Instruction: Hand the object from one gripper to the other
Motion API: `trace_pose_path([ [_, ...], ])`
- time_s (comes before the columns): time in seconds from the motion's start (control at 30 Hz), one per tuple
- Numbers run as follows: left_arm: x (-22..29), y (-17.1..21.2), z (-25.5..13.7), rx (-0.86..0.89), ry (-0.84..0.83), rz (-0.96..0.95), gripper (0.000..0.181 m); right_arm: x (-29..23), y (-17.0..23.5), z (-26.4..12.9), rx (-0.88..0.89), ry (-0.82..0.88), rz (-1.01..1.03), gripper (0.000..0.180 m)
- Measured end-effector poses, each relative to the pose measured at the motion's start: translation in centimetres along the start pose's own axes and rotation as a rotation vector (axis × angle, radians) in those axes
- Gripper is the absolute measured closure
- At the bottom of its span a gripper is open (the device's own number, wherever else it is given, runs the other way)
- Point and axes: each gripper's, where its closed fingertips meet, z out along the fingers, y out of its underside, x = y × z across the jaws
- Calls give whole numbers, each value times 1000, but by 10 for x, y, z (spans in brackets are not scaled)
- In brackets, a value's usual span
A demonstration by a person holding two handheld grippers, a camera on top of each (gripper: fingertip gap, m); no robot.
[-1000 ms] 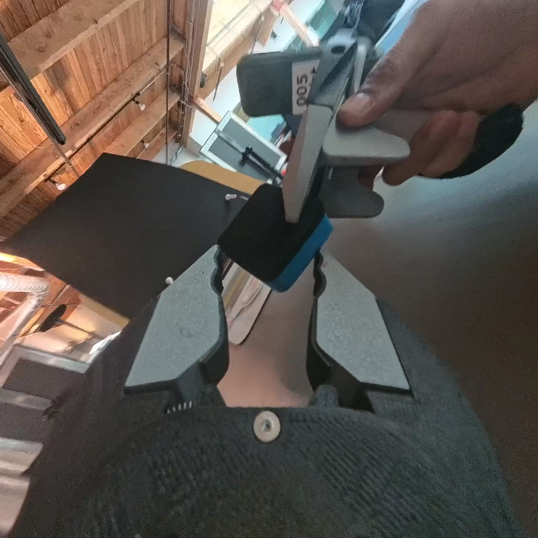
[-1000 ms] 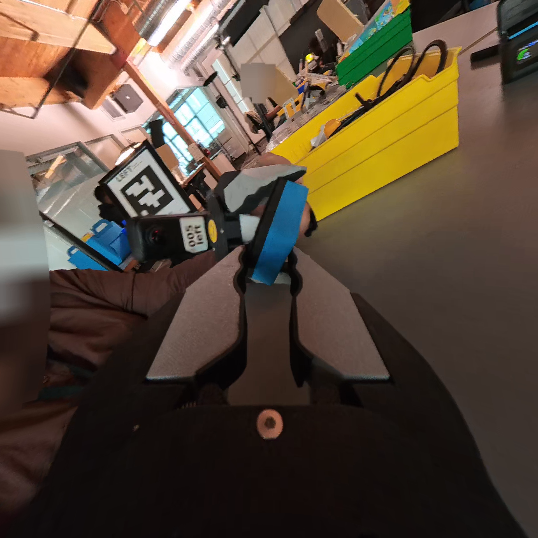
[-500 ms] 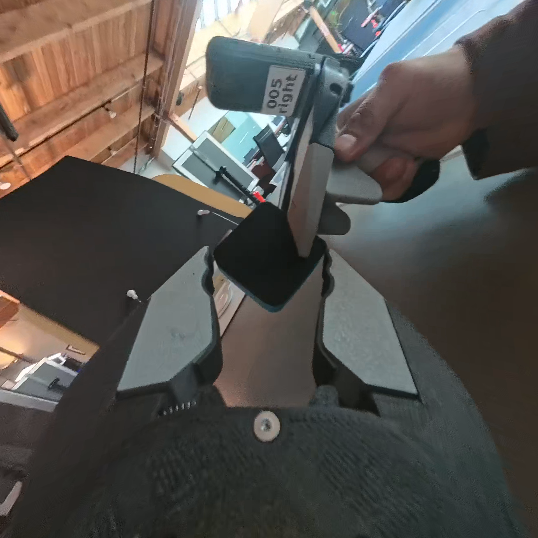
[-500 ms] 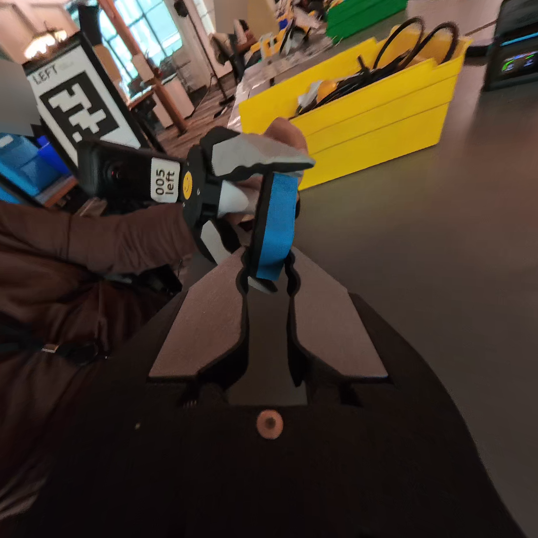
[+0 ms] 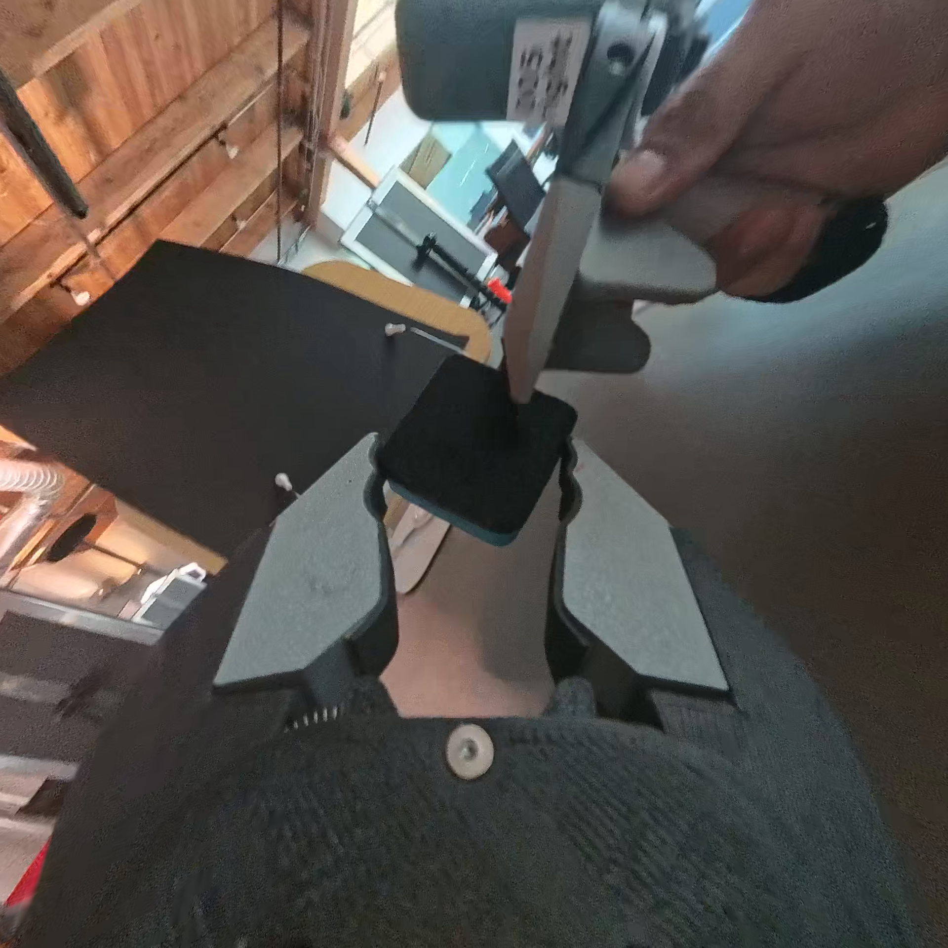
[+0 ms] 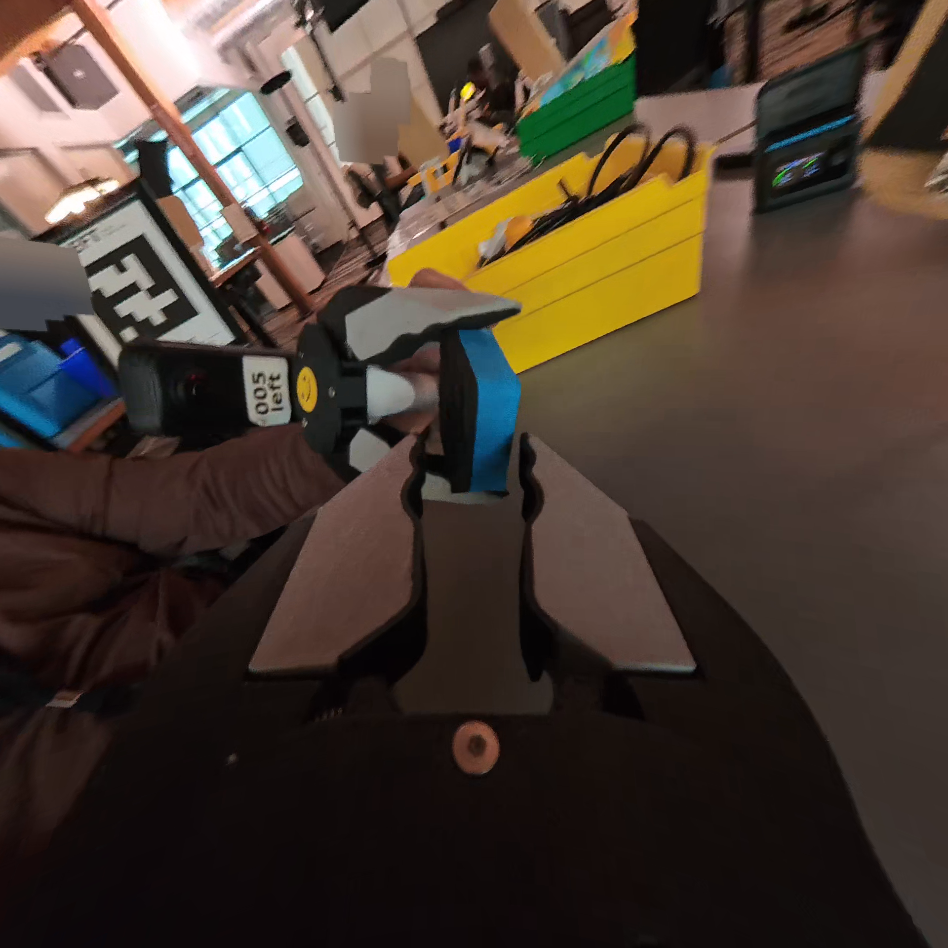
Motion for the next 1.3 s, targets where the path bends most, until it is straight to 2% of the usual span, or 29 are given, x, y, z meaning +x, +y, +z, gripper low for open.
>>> trace_pose_path([
  [0.07, 2, 7, 3, -35, -2, 7, 115, 8, -9, -4, 54, 74, -35, 138],
  [0.13, 7, 0, 3, 2, 18, -14, 115, 13, -13, -4, 77, 120, -69, 125],
  [0.27, 2, -10, 0, 58, 26, -127, 115, 0, -3, 7, 28, 19, -24, 119],
  [0.3, 1, -9, 0, 53, 19, -122, 115, -3, -1, 10, 11, 0, -19, 132],
  [0.33, 2, -7, 0, 47, 19, -115, 115, -5, 3, 11, -13, -1, -35, 158],
  [0.4, 3, -4, 1, 33, 11, -115, 115, -1, 3, 11, -27, 59, -104, 159],
  [0.53, 6, 4, 4, 1, 44, -216, 119, 12, -7, 4, -11, 238, -294, 160],
  [0.73, 1, 5, 1, 19, 128, -490, 123, 36, -28, -21, -53, 708, -789, 161],
  [0.87, -6, 6, 0, 35, 187, -750, 107, 36, -29, -20, -143, 876, -1070, 160],
  [1.03, -18, 0, -6, 113, 275, -1045, 91, 31, -26, -8, -228, 947, -1254, 161],
  [1.13, -14, -1, -5, 113, 300, -1050, 89, 26, -17, 9, -301, 942, -1353, 160],
  [1.23, -11, 6, -3, 62, 254, -928, 108, 22, -14, 18, -328, 976, -1449, 161],
  [1.3, -9, 9, -3, 41, 259, -874, 120, 26, -11, 19, -327, 961, -1409, 159],
])
